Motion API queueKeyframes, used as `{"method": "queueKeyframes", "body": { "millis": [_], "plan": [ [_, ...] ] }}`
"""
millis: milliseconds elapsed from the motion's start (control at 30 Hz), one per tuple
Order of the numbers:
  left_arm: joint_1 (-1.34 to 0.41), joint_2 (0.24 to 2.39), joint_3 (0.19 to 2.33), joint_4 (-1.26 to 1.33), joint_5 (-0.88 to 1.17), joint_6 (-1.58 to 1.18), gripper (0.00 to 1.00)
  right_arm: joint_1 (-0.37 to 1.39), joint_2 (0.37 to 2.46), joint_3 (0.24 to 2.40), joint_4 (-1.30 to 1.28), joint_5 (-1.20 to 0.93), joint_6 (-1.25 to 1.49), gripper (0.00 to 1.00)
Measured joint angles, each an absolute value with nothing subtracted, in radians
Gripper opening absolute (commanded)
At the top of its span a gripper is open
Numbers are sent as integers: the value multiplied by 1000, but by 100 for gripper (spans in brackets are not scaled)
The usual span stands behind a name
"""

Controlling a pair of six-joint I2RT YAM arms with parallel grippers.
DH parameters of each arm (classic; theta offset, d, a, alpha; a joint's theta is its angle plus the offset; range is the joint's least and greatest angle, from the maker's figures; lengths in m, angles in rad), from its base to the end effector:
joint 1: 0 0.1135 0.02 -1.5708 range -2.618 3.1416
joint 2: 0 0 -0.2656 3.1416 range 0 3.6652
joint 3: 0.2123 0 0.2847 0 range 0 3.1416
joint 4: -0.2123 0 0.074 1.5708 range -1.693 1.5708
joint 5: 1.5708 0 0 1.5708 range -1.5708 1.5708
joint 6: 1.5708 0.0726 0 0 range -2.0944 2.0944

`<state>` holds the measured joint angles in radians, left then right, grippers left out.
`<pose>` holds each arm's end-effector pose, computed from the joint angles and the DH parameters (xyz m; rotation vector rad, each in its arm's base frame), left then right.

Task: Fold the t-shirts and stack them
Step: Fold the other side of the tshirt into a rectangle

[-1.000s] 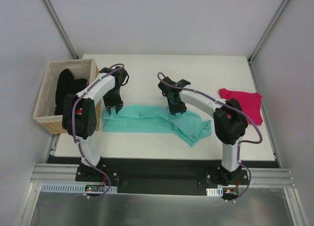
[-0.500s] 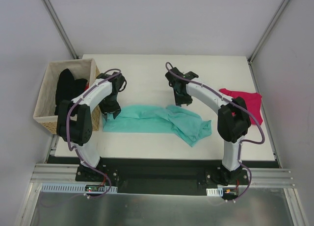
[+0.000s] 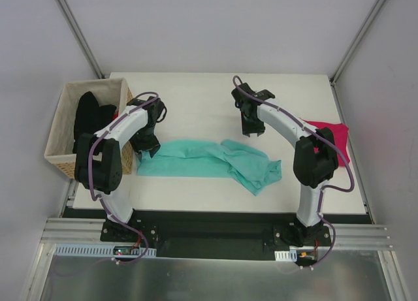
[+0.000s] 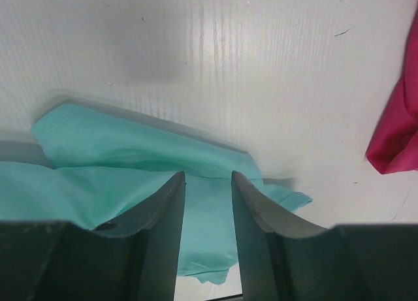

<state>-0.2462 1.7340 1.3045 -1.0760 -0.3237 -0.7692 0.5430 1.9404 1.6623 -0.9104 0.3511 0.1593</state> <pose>0.3455 -0.0630 0.1717 -0.7660 2.8022 0.3684 0.4008 0.2127 0.2105 -0.4165 2.6218 -0.2653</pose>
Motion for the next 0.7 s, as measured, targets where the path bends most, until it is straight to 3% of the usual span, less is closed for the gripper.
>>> {"method": "queueKeyframes", "body": {
  "millis": [433,533,600,700],
  "plan": [
    [-207,1807,1303,-1015,-322,-768,46,514,1926,1701,-954,355,144,38],
    [-194,1815,1298,-992,-321,-768,29,512,1926,1726,-966,356,144,38],
    [-180,1816,1293,-981,-318,-765,0,512,1926,1744,-977,360,144,38],
    [-167,1818,1293,-963,-311,-757,0,511,1927,1764,-991,362,144,38]
  ]
}}
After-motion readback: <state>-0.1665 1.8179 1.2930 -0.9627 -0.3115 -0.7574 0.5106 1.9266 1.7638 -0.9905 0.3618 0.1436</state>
